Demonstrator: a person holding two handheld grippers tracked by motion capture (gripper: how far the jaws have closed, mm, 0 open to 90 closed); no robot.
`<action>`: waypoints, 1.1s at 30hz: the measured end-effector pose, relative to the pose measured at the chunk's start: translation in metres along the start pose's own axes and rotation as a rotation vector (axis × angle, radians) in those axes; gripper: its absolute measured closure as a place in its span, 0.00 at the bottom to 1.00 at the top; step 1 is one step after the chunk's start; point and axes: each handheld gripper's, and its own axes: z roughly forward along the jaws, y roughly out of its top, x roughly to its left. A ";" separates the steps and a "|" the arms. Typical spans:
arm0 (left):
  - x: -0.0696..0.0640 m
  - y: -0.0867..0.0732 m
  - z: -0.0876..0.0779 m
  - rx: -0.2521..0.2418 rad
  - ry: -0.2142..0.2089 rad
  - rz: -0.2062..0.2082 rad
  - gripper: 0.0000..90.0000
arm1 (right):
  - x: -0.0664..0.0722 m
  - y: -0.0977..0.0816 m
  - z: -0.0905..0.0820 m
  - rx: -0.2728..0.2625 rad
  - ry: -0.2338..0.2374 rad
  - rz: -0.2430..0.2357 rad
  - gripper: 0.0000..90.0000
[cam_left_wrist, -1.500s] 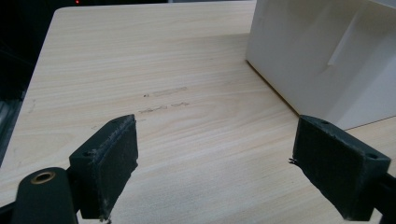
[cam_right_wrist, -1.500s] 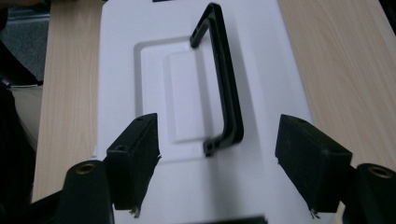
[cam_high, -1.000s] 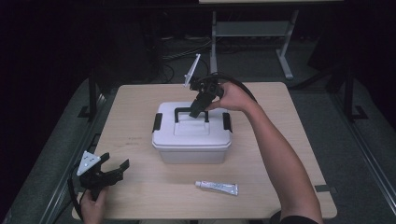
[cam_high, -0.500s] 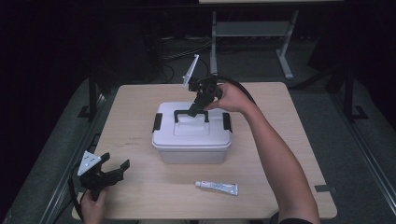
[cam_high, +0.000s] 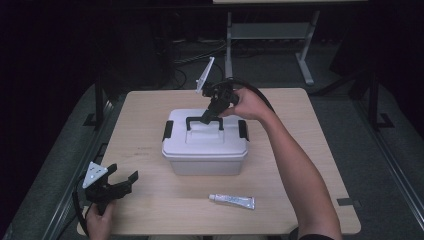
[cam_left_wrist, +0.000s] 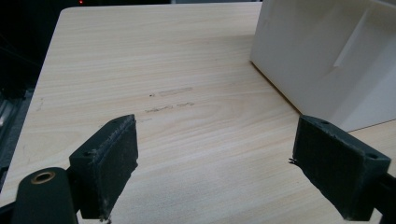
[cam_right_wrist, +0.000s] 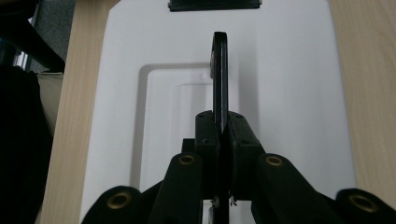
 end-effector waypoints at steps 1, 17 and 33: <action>0.000 0.000 0.000 0.000 0.000 -0.001 0.15 | 0.000 0.000 -0.001 -0.006 0.001 -0.003 0.94; 0.000 0.000 0.000 -0.004 -0.001 -0.002 0.15 | 0.011 0.002 -0.030 -0.074 -0.043 -0.026 0.94; -0.002 0.000 0.000 -0.001 0.000 0.003 0.15 | 0.039 -0.037 -0.079 -0.106 -0.115 0.003 0.94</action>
